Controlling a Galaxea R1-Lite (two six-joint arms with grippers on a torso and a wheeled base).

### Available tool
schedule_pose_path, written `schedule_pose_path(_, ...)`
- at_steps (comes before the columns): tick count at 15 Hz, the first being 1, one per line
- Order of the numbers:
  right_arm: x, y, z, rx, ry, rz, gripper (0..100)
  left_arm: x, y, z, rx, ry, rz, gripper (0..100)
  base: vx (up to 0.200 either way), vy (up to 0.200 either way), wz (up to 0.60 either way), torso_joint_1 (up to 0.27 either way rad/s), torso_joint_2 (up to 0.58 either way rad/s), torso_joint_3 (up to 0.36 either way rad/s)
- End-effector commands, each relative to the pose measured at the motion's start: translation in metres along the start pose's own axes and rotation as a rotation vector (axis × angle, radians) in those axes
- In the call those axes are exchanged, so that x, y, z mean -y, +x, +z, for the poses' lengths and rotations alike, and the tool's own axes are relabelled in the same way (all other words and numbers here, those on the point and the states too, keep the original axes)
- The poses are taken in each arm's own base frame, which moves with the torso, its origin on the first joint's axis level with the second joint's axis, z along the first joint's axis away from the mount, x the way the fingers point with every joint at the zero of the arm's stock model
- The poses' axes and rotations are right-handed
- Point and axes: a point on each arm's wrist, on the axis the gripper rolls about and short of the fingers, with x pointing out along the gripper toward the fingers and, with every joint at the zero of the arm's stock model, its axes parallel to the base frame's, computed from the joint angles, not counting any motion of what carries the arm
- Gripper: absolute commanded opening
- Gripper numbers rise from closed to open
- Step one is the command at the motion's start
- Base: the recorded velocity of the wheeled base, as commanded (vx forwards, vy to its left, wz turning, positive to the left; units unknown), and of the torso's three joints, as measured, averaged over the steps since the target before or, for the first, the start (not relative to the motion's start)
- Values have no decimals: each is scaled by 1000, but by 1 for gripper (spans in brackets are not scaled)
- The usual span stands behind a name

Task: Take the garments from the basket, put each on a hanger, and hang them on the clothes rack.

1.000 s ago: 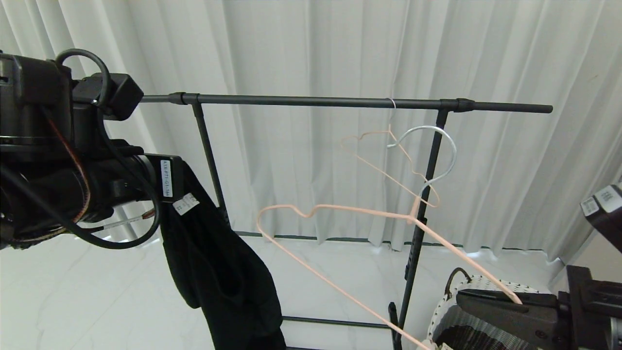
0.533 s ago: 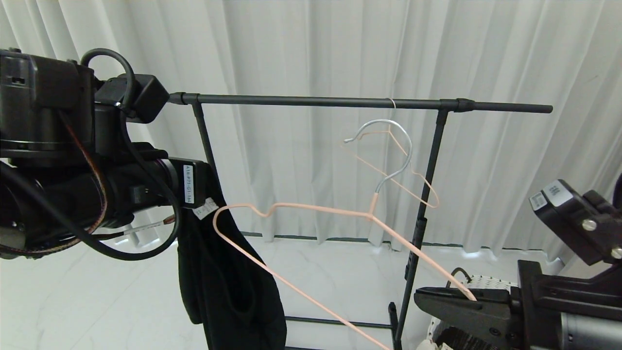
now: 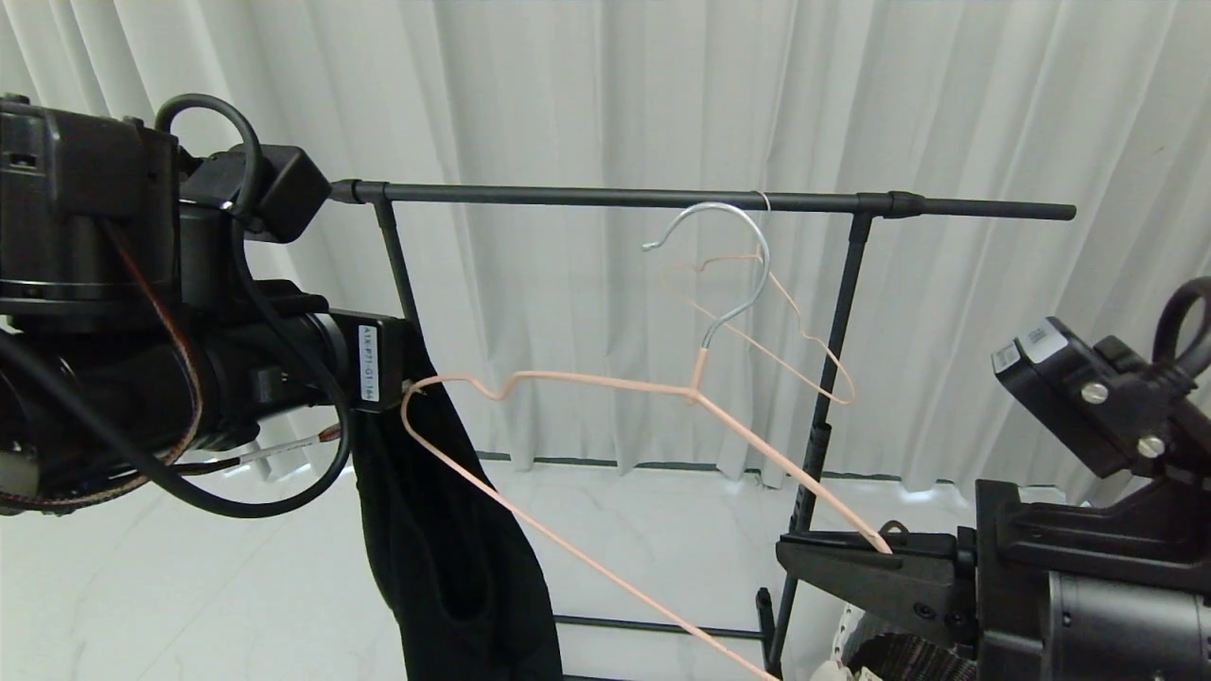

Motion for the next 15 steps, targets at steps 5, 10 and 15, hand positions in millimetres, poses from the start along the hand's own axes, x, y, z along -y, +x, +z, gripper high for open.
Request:
schedule_pose_path(5,-4,6,4,-7,-3,36,0,2,-3,0,6,3,-11,0,0,0,0,0,0,0)
schedule_pose_path(10,-11,9,9,-20,-11,101,0,1,-4,2,13,3,-6,0,0,0,0,0,0,0)
schedule_pose_path(15,-7,15,9,-24,-10,75,0,2,-13,-3,17,7,-37,0,0,0,0,0,0,0)
